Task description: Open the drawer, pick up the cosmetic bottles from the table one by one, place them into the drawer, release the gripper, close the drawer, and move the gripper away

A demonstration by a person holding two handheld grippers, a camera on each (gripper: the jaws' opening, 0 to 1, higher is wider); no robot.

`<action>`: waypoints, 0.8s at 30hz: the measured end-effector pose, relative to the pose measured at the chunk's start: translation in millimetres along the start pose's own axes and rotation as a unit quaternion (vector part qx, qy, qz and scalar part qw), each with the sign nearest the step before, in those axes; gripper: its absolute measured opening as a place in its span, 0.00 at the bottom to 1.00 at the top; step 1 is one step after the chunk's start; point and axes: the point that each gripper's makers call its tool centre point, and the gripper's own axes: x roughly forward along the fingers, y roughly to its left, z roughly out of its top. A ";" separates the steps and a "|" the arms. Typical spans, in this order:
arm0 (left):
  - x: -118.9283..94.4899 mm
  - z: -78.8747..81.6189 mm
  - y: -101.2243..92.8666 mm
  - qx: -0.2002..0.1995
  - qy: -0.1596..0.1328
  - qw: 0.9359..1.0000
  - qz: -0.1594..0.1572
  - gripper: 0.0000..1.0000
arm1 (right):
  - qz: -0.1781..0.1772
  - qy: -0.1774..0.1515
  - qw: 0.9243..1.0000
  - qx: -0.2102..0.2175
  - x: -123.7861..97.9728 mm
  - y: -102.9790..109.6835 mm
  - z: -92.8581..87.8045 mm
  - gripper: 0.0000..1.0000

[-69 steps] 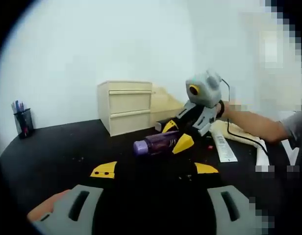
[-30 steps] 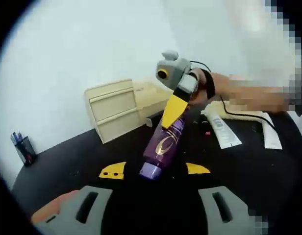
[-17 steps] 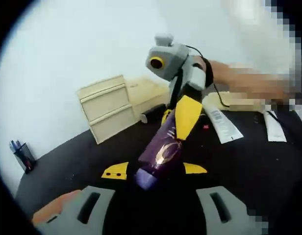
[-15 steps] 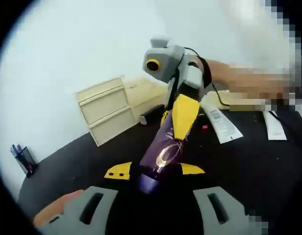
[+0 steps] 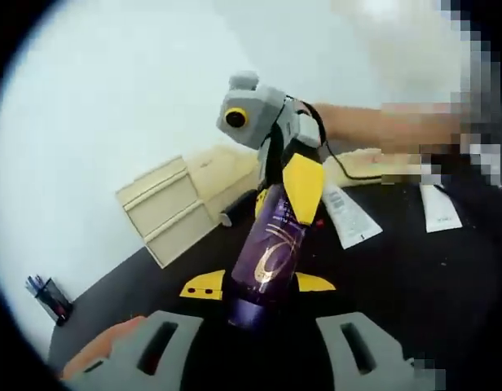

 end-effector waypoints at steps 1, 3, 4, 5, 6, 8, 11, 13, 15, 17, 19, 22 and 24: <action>-1.0 2.1 -1.0 0.000 -0.003 1.000 -0.002 0.25 | 0.001 0.002 1.000 -0.011 -0.2 1.4 -0.3 0.25; -1.9 5.4 -3.8 0.007 -0.009 1.000 -0.010 0.25 | -0.007 0.012 0.999 -0.034 3.3 5.6 -4.1 0.26; -2.1 5.4 -4.8 0.007 -0.008 1.000 -0.014 0.25 | -0.010 0.016 0.999 -0.043 5.6 7.1 -4.6 0.26; -2.3 5.2 -5.7 0.009 -0.007 1.000 -0.017 0.25 | -0.013 0.022 0.999 -0.042 8.1 7.7 -5.4 0.26; -2.7 4.7 -7.0 0.013 -0.005 1.000 -0.020 0.25 | -0.022 0.035 0.998 -0.045 10.9 6.9 -9.0 0.26; -3.1 2.6 -8.3 0.021 0.002 1.000 -0.022 0.25 | -0.037 0.054 0.997 -0.029 13.1 4.3 -14.4 0.26; -3.5 1.0 -10.1 0.027 0.007 0.999 -0.028 0.25 | -0.034 0.066 0.997 -0.018 13.0 -1.2 -13.8 0.25; -4.0 -0.3 -9.0 0.030 0.011 0.999 -0.027 0.25 | -0.037 0.070 0.997 -0.016 13.5 -2.3 -13.7 0.25; -5.7 -2.1 -0.5 0.016 0.009 1.000 -0.017 0.25 | -0.047 0.065 0.996 0.034 15.2 -3.3 -10.2 0.24; -8.3 -0.6 6.8 -0.015 -0.002 1.000 -0.004 0.26 | -0.030 0.027 0.992 0.123 16.7 -3.2 0.8 0.24; -11.6 6.7 17.9 -0.046 -0.030 0.998 0.014 0.26 | 0.012 -0.010 0.980 0.197 13.4 -6.6 11.5 0.24; -18.7 16.4 32.9 -0.090 -0.068 0.993 0.036 0.28 | 0.047 -0.054 0.967 0.246 7.6 -16.9 20.1 0.24; -24.8 19.6 43.4 -0.110 -0.086 0.989 0.049 0.33 | 0.048 -0.079 0.962 0.258 4.5 -25.0 24.7 0.24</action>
